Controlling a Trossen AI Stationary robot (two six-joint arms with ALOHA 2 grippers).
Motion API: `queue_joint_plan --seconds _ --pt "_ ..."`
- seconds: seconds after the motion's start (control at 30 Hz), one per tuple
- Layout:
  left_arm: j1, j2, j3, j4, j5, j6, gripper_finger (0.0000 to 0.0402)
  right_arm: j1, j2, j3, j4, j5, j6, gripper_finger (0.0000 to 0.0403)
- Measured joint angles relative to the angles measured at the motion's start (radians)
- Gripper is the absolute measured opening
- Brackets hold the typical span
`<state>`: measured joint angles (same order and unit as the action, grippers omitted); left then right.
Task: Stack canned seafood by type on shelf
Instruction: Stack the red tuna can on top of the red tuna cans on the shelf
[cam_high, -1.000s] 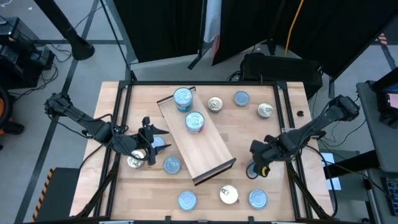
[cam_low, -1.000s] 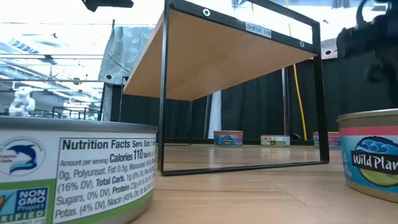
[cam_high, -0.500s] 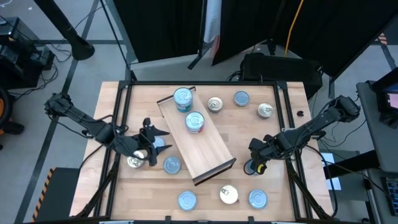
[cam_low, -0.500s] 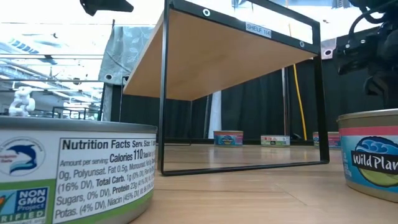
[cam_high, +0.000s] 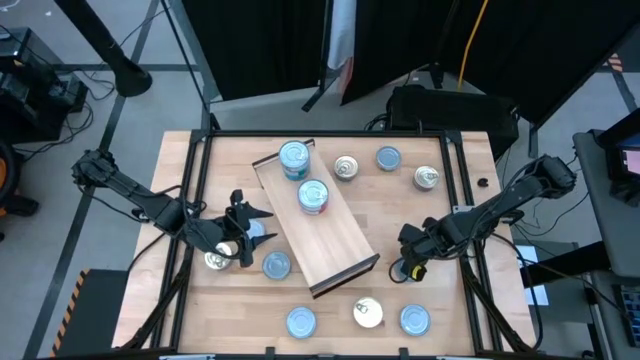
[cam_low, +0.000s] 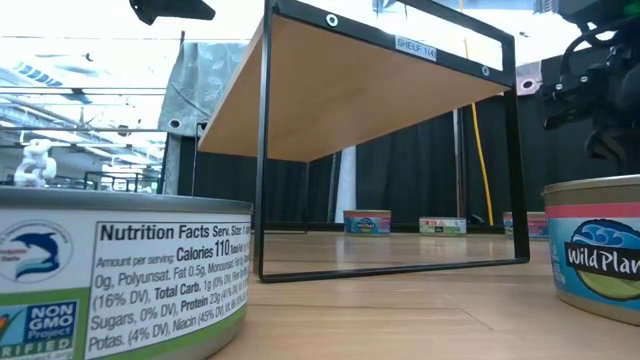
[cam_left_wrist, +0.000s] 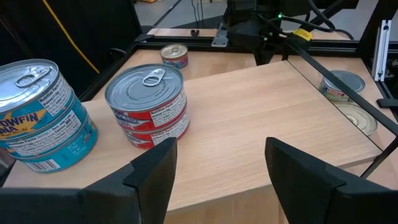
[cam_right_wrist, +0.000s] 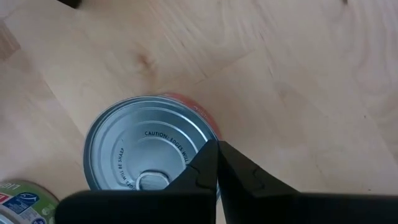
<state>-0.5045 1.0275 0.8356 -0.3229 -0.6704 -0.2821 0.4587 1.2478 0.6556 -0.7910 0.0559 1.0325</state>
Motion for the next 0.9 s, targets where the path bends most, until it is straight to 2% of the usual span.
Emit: queue_joint_plan --seconds 0.3,0.7,0.9 --pt "0.0 0.0 0.0 0.0 0.0 0.0 0.0244 -0.003 0.029 0.004 -0.005 0.009 -0.009 0.0" --pt "0.0 0.0 0.0 0.0 0.0 0.001 0.0244 -0.071 0.033 -0.001 -0.013 0.026 -0.075 0.0" --pt "0.0 0.0 0.0 0.0 0.0 0.001 0.0244 -0.125 0.031 -0.071 0.025 0.001 -0.091 0.0"
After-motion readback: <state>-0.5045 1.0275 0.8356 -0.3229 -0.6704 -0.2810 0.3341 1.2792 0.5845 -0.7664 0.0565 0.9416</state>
